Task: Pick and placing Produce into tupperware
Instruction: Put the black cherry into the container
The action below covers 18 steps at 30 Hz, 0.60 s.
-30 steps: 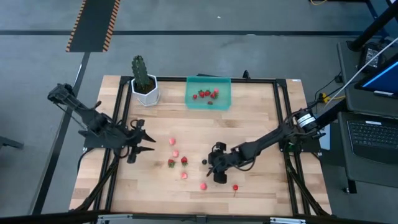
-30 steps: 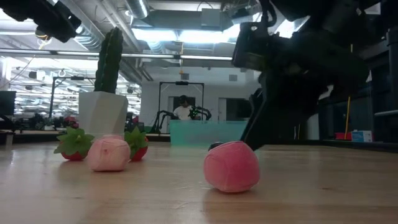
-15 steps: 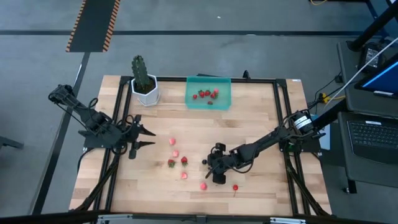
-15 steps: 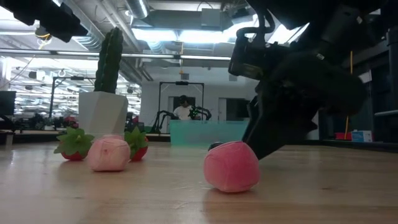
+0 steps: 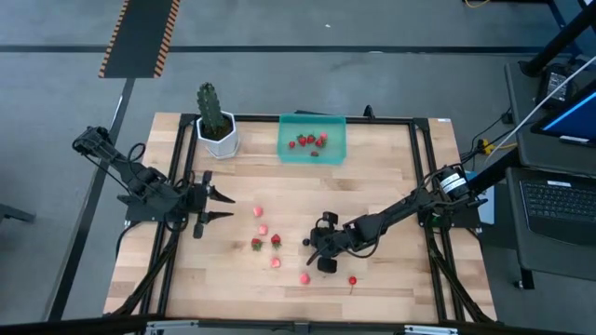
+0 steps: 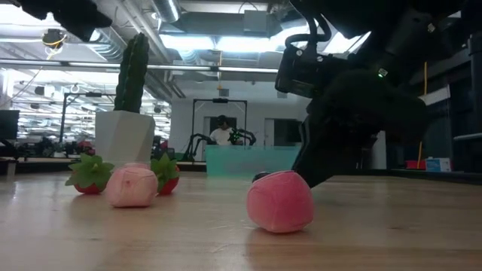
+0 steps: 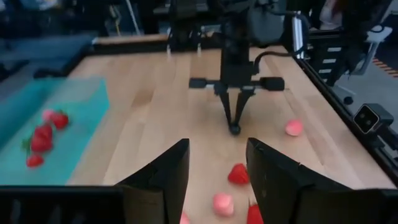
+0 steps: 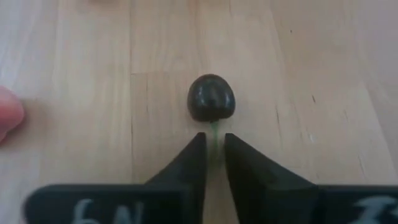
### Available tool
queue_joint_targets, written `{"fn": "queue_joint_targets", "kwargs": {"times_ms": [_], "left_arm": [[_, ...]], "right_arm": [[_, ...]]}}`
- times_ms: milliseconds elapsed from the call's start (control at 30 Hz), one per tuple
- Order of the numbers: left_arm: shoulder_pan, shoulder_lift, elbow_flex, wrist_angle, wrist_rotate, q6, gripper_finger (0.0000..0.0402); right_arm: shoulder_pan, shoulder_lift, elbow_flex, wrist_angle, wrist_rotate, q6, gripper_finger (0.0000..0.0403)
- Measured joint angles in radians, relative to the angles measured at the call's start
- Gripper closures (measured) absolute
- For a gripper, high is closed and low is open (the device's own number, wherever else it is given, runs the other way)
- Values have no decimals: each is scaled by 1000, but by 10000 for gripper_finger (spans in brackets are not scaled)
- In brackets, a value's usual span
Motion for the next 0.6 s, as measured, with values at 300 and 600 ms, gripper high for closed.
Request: {"fn": "queue_joint_targets", "kwargs": {"times_ms": [300, 600], "left_arm": [[0, 0, 0, 22, 0, 61, 250], [0, 0, 0, 22, 2, 56, 250]], "right_arm": [[0, 0, -1, -14, -1, 130, 398], [1, -79, -9, -32, -25, 106, 401]]}}
